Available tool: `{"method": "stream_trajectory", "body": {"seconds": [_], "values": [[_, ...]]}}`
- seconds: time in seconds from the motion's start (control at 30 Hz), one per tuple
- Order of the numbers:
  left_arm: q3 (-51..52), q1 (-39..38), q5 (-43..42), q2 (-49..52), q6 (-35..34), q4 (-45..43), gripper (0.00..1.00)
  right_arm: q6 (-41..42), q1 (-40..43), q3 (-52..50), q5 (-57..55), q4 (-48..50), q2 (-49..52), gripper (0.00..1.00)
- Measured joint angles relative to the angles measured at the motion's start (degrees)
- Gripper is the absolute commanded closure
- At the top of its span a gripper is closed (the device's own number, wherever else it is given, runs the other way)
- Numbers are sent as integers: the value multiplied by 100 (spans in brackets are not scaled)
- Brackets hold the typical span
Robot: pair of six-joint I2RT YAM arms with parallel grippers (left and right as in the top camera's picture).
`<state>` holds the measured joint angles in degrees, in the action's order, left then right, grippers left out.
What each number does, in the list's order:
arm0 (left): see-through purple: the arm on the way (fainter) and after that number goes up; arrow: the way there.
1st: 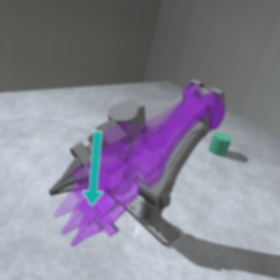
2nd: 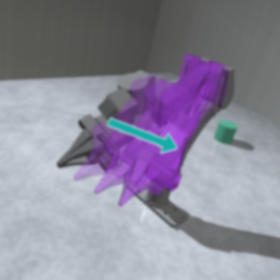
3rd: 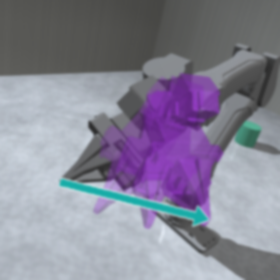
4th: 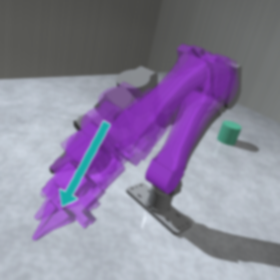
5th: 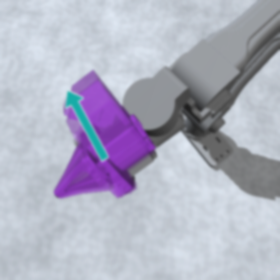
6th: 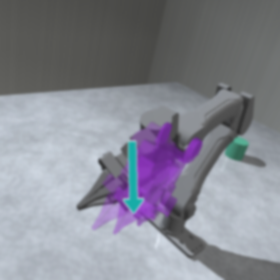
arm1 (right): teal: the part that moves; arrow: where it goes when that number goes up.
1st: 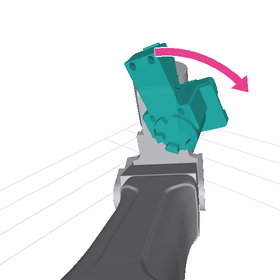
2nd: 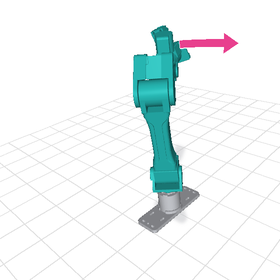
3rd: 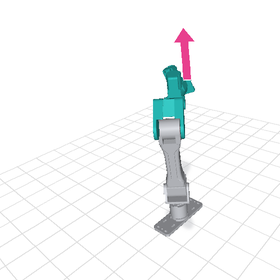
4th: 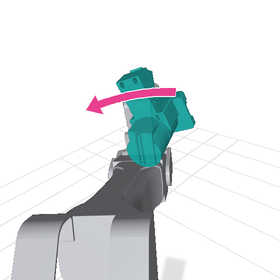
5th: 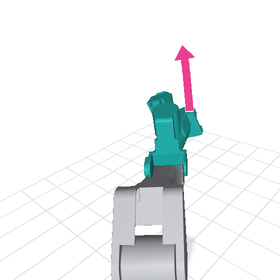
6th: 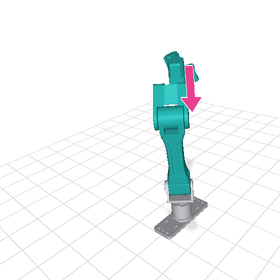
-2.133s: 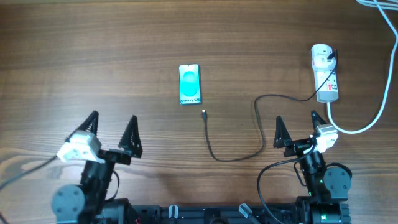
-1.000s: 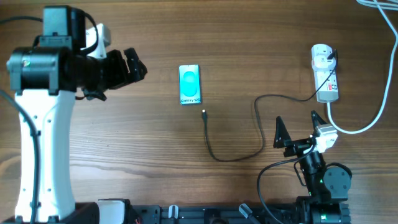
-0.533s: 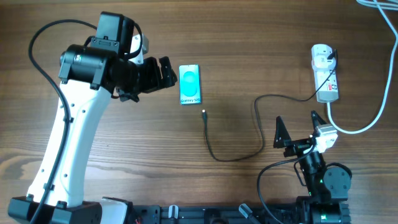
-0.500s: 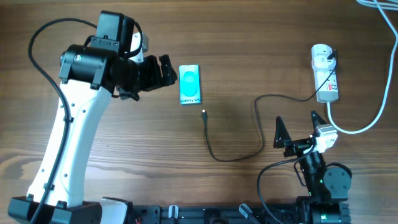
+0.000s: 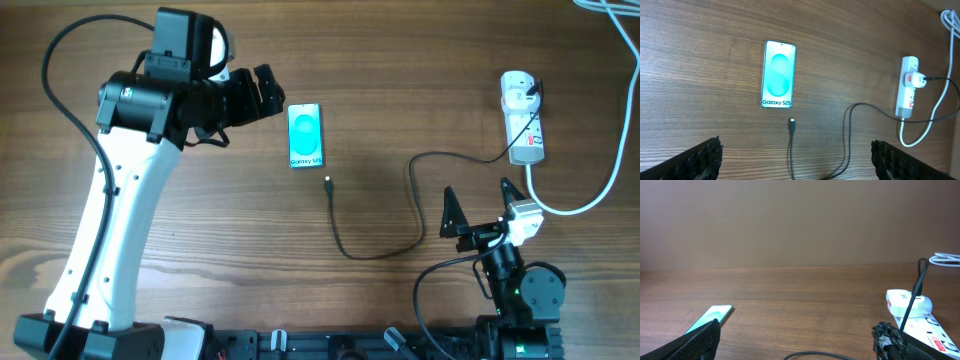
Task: Plug charger to phone and switch on socket
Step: 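Move the left gripper over the Galaxy phone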
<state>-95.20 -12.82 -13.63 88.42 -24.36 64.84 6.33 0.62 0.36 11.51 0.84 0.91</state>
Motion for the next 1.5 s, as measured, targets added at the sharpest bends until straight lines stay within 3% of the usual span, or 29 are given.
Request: {"method": "stream_trajectory", "body": {"seconds": [0.47, 0.73, 1.5], "values": [[2, -146, 76, 1182, 0, -70, 0, 0, 0, 0, 0, 0, 0, 0], [2, -328, 686, 1451, -236, -219, 0, 0, 0, 0, 0, 2, 0, 0], [11, -1086, 1231, 2872, -299, -1832, 0, 0, 0, 0, 2, 2, 0, 0]]}}
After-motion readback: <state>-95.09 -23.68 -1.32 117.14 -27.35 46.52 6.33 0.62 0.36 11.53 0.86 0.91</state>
